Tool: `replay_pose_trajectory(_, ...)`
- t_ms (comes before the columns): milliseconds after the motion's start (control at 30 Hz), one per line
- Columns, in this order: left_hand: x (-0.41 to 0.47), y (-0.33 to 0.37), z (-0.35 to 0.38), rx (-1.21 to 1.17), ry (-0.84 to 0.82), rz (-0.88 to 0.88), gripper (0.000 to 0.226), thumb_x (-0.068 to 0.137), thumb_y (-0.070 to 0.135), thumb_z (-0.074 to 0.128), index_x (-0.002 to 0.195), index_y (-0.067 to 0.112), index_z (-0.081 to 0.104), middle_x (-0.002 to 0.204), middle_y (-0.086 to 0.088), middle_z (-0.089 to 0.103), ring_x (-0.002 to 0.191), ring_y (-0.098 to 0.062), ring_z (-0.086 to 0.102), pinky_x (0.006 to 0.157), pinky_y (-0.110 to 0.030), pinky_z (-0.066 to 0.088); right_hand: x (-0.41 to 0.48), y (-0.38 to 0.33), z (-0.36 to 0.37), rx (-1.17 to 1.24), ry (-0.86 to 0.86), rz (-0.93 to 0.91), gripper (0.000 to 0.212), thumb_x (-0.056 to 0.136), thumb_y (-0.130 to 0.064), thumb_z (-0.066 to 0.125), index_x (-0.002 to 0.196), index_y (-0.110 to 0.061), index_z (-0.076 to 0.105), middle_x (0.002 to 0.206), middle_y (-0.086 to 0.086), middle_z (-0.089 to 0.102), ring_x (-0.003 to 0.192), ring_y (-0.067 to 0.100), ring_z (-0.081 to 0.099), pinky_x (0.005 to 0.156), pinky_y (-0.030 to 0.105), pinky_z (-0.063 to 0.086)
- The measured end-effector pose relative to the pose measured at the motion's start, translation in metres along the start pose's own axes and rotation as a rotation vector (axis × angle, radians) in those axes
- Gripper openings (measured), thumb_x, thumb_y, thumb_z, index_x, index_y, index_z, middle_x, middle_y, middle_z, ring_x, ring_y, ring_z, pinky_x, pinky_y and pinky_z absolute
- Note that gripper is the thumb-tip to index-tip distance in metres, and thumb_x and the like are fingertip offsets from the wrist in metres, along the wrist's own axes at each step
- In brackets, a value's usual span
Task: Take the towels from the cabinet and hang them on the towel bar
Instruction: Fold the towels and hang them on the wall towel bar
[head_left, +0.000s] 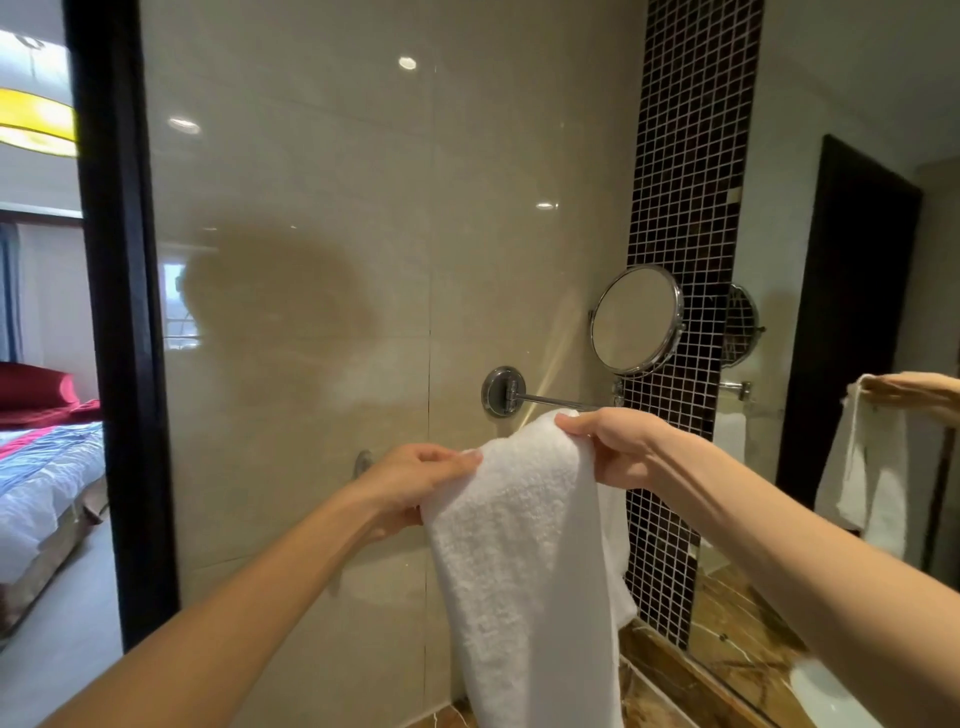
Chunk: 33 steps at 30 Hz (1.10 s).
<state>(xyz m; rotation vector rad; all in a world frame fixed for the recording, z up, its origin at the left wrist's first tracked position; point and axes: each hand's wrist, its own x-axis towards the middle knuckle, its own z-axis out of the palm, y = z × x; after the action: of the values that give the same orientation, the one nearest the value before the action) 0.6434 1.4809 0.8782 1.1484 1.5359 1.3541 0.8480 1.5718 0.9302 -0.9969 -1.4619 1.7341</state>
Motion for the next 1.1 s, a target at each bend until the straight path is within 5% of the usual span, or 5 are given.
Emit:
replay_pose_trajectory(133, -0.005, 0.003, 0.003, 0.096, 0.048, 0.018, 0.033, 0.077, 0.028, 0.077, 0.102, 0.010, 0.065, 0.095, -0.005, 0.071, 0.076, -0.015, 0.067, 0.053, -0.024, 0.051, -0.001, -0.006, 0.002, -0.027, 0.008, 0.008, 0.017, 0.095, -0.006, 0.052, 0.108, 0.004, 0.058, 0.094, 0.014, 0.064, 0.080, 0.023, 0.062, 0.064, 0.035, 0.049)
replay_pose_trajectory(433, -0.006, 0.009, 0.009, -0.211, 0.096, -0.032, 0.018, 0.086, 0.022, 0.067, 0.102, 0.016, 0.071, 0.084, -0.006, 0.070, 0.072, -0.020, 0.062, 0.058, -0.031, 0.050, 0.000, -0.011, -0.005, -0.066, 0.074, 0.018, 0.027, 0.096, -0.006, 0.052, 0.120, 0.006, 0.052, 0.093, 0.013, 0.063, 0.080, 0.023, 0.061, 0.064, 0.036, 0.048)
replay_pose_trajectory(667, -0.001, 0.019, 0.004, -0.212, 0.101, -0.106, 0.015, 0.091, 0.023, 0.062, 0.103, 0.017, 0.068, 0.083, -0.006, 0.068, 0.068, -0.020, 0.061, 0.062, -0.033, 0.051, 0.007, -0.010, -0.005, -0.106, 0.138, 0.056, 0.021, 0.096, -0.012, 0.055, 0.110, 0.003, 0.054, 0.090, 0.010, 0.062, 0.076, 0.022, 0.059, 0.068, 0.035, 0.049)
replay_pose_trajectory(900, 0.007, 0.024, 0.008, -0.159, 0.220, 0.086, 0.021, 0.096, 0.027, 0.053, 0.099, 0.010, 0.064, 0.077, -0.008, 0.062, 0.063, -0.021, 0.054, 0.057, -0.028, 0.040, 0.021, -0.017, -0.003, -0.156, 0.147, 0.080, 0.042, 0.087, -0.030, 0.068, 0.117, -0.002, 0.061, 0.091, 0.009, 0.068, 0.078, 0.021, 0.065, 0.071, 0.032, 0.052)
replay_pose_trajectory(1100, 0.002, 0.033, 0.006, -0.187, 0.104, 0.148, 0.017, 0.094, 0.012, 0.057, 0.110, 0.013, 0.063, 0.089, -0.005, 0.065, 0.067, -0.016, 0.057, 0.057, -0.026, 0.047, 0.028, -0.020, 0.002, -0.216, 0.187, -0.061, 0.038, 0.083, -0.010, 0.069, 0.115, 0.004, 0.055, 0.110, 0.020, 0.066, 0.093, 0.030, 0.067, 0.085, 0.042, 0.054)
